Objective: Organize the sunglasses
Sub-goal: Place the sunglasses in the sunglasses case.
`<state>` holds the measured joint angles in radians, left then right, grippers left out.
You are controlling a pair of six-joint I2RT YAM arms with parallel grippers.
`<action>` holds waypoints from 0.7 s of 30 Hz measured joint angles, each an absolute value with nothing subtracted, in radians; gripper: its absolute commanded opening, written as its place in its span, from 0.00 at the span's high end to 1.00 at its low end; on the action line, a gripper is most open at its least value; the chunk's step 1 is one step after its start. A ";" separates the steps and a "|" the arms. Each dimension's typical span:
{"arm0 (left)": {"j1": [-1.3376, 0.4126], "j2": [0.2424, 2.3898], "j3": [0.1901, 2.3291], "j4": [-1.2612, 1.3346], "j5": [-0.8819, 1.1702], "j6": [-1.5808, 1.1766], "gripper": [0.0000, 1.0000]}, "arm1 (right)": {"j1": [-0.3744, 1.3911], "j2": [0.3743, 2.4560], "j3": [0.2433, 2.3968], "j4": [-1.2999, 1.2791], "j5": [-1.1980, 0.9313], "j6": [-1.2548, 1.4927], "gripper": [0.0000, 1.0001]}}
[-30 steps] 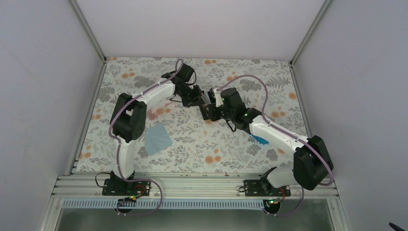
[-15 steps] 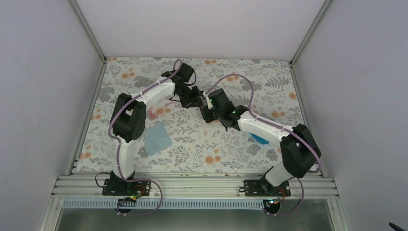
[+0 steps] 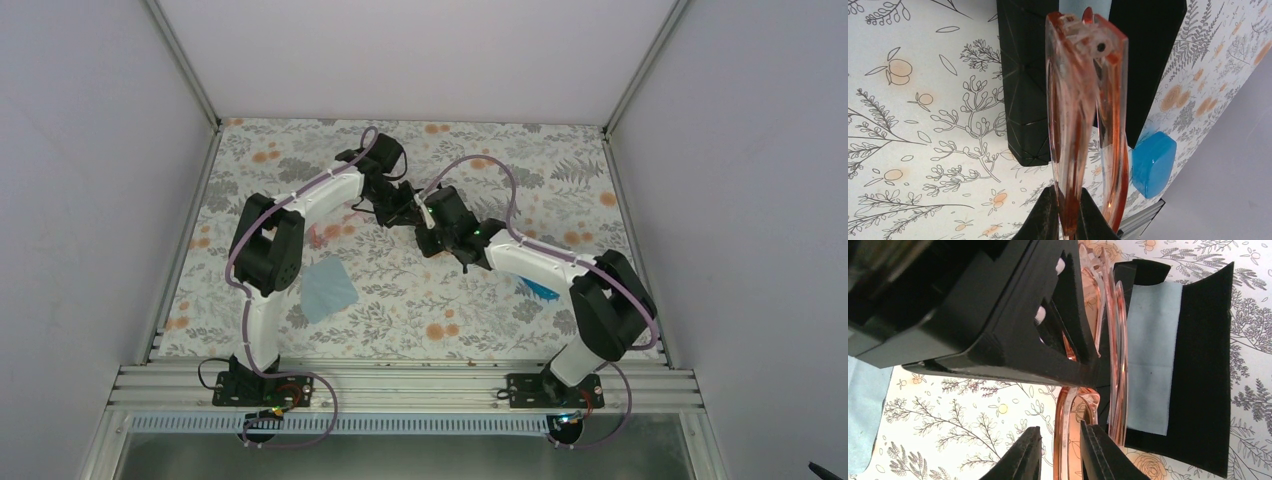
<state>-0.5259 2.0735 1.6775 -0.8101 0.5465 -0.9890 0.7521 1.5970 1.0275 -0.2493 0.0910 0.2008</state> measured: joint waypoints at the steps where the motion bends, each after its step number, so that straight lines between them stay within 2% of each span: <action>1: -0.525 2.074 1.678 -0.810 0.549 -0.989 0.98 | 0.753 1.603 1.031 -0.250 0.092 0.200 0.77; 4: -0.526 2.074 1.678 -0.810 0.551 -0.989 0.98 | 0.755 1.620 1.041 -0.250 0.094 0.199 0.79; 9: -0.526 2.074 1.677 -0.814 0.554 -0.989 0.98 | 0.765 1.632 1.045 -0.252 0.120 0.192 0.95; 14: -0.526 2.074 1.677 -0.817 0.554 -0.992 0.97 | 0.769 1.632 1.047 -0.253 0.144 0.187 0.96; 17: -0.526 2.074 1.677 -0.818 0.554 -0.990 0.90 | 0.772 1.632 1.047 -0.254 0.155 0.189 0.96; 21: -0.525 2.074 1.677 -0.818 0.558 -0.975 0.73 | 0.772 1.630 1.047 -0.251 0.167 0.198 0.96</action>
<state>-0.5255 2.0735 1.6772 -0.8181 0.5583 -0.9749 0.7723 1.6299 1.0466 -0.2508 0.1669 0.1982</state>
